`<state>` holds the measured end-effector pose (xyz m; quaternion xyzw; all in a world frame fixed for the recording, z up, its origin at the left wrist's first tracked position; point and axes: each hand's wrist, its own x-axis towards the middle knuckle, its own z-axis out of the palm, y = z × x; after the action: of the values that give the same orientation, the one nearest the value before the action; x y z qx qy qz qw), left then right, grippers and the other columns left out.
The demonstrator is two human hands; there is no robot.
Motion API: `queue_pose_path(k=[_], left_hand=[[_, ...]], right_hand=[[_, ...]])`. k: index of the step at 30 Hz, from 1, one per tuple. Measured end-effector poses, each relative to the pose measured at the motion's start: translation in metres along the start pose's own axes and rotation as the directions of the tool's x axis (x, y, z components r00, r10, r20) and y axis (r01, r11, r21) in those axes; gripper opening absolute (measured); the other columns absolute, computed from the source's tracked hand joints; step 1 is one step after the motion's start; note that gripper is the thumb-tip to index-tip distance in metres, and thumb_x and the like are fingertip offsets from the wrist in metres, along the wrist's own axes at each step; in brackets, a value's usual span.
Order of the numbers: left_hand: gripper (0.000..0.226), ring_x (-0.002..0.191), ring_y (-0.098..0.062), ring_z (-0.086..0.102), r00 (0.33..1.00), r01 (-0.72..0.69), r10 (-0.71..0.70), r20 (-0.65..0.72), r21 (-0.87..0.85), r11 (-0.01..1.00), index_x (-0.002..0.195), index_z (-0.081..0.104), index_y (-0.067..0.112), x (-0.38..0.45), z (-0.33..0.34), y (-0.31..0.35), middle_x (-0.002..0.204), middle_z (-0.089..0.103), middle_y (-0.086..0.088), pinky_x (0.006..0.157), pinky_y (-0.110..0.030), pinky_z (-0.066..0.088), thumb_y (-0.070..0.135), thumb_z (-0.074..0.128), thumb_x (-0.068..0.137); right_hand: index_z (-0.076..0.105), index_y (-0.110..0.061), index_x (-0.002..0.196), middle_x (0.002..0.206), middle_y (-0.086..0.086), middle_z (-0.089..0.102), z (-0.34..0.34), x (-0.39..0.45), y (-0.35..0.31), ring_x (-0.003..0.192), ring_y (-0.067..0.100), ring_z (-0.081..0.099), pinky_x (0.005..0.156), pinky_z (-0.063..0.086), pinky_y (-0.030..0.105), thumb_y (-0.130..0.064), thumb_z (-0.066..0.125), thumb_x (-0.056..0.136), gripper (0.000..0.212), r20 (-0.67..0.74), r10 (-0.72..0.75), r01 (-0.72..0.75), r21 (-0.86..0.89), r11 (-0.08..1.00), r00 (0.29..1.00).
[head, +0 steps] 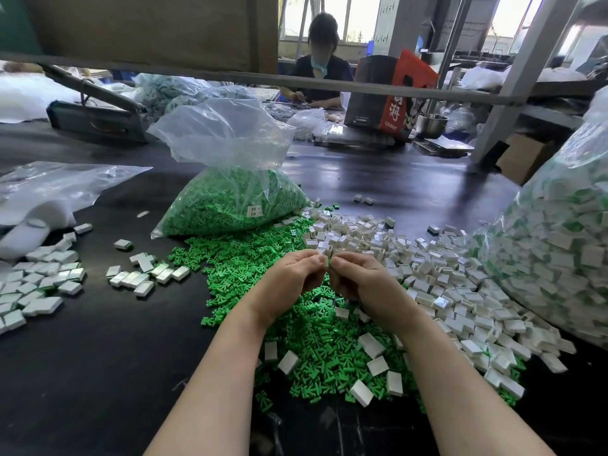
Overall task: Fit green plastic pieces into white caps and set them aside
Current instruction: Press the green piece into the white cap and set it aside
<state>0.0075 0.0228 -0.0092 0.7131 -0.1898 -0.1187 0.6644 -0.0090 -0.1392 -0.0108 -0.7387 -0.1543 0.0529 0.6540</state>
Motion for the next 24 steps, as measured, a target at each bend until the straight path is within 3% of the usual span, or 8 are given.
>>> queue_pose_path(k=[5,10,16,24], left_hand=[[0.032,0.054,-0.003,0.035,0.999,0.018,-0.017,0.042,-0.013,1.0,0.073,0.05,0.016,0.002,0.001,-0.004,0.063,0.039,0.005,0.051,-0.012,0.033,0.011,0.039,0.103],[0.033,0.048,0.002,0.036,0.999,0.016,-0.018,0.048,0.032,0.999,0.073,0.049,0.017,0.002,0.0,-0.008,0.059,0.041,0.01,0.047,-0.009,0.032,0.013,0.039,0.104],[0.02,0.063,-0.007,0.037,0.997,0.042,-0.048,0.067,0.081,0.996,0.087,0.051,0.013,0.002,-0.004,-0.011,0.07,0.041,0.005,0.062,-0.02,0.033,0.017,0.042,0.104],[0.019,0.062,-0.005,0.035,0.994,0.031,-0.042,0.099,0.107,0.994,0.089,0.05,0.011,0.001,-0.006,-0.01,0.067,0.039,0.007,0.06,-0.018,0.032,0.017,0.041,0.105]], right_hand=[[0.059,-0.026,0.061,0.058,-0.007,0.042,-0.001,0.0,0.0,0.054,0.008,0.035,0.052,0.032,0.017,-0.01,0.044,0.103,0.047,0.041,0.041,-0.041,0.008,0.999,0.998],[0.055,-0.018,0.07,0.059,-0.007,0.044,-0.003,-0.001,-0.001,0.055,0.007,0.037,0.054,0.034,0.015,-0.012,0.046,0.103,0.036,0.038,0.034,-0.031,-0.079,0.996,0.999],[0.054,-0.018,0.071,0.06,-0.009,0.044,-0.004,-0.001,-0.001,0.057,0.006,0.036,0.055,0.032,0.016,-0.015,0.047,0.103,0.033,0.056,0.045,-0.035,-0.165,0.986,0.997],[0.052,-0.012,0.074,0.062,-0.005,0.041,-0.004,-0.004,-0.008,0.055,0.006,0.035,0.054,0.031,0.016,-0.016,0.047,0.103,0.03,0.081,0.05,-0.029,-0.239,0.971,0.995]])
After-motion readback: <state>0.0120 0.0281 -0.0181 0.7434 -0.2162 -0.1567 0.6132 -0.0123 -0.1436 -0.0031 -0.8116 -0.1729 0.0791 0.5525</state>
